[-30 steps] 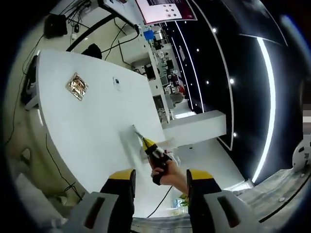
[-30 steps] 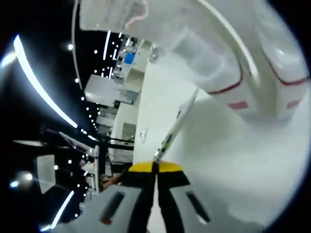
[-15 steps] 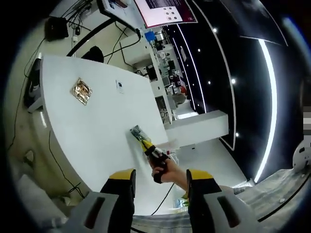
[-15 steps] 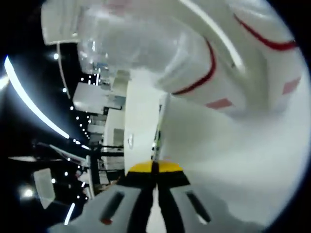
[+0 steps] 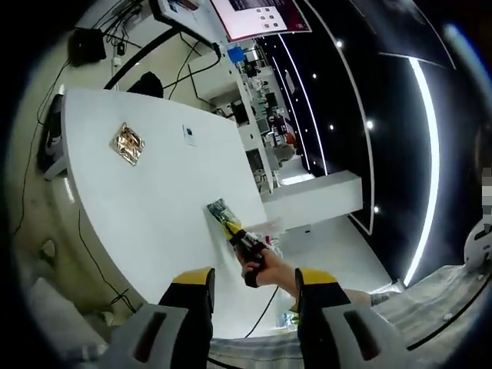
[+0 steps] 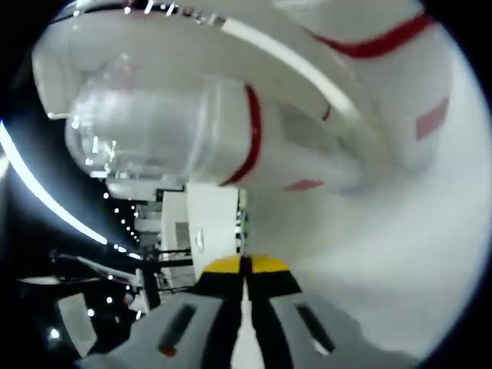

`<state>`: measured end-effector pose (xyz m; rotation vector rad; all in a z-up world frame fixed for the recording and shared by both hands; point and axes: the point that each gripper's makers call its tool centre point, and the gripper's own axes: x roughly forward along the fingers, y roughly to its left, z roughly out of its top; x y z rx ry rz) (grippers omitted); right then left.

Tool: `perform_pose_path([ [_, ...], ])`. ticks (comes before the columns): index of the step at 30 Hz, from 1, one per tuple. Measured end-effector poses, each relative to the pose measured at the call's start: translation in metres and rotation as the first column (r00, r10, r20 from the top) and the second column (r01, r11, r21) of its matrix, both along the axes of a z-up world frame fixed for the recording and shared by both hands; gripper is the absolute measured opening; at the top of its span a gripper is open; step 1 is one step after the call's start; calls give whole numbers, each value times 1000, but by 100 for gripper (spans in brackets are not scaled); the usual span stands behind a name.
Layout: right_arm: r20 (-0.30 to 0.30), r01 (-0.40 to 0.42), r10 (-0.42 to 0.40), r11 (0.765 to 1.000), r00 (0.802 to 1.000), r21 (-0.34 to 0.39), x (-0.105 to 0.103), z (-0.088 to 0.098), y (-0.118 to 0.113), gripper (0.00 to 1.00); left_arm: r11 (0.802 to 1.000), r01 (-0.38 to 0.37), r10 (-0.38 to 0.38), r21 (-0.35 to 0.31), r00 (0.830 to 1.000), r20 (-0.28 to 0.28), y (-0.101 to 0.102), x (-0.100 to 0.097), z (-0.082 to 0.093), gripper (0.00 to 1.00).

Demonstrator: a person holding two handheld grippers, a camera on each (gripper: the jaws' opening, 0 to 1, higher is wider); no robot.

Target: Arrange the skincare products in the storage area until every visible bottle or jar stands upright without overlapping.

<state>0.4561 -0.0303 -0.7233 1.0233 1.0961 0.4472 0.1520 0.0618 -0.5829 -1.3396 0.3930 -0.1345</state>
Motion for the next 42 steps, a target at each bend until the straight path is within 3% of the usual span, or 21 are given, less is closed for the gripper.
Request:
perform_pose_path([
  [13, -8, 16, -16, 1000, 1000, 5, -7, -4, -10, 3, 1000, 20, -20, -1, 1000, 0, -6, 4, 0, 44],
  [17, 1, 46, -46, 999, 999, 10, -3, -5, -14, 11, 1000, 19, -19, -4, 1000, -1, -7, 4, 0, 44],
  [20, 15, 57, -57, 998, 998, 3, -3, -4, -17, 12, 1000, 20, -20, -4, 1000, 0, -7, 4, 0, 44],
  [25, 48, 130, -131, 991, 990, 23, 2, -1, -24, 21, 1000, 25, -25, -6, 1000, 3, -9, 4, 1, 44],
  [29, 71, 140, -141, 990, 987, 10, -2, -1, -28, 23, 999, 35, -34, -6, 999, 7, -10, 5, 1, 44],
  [34, 125, 129, -123, 991, 985, -40, -4, 2, -31, 37, 999, 39, -38, -15, 999, 12, -11, 6, 2, 44],
  [42, 151, 142, -135, 989, 979, -41, -9, 5, -46, 40, 997, 79, -79, -8, 997, 11, -17, 11, 2, 44],
])
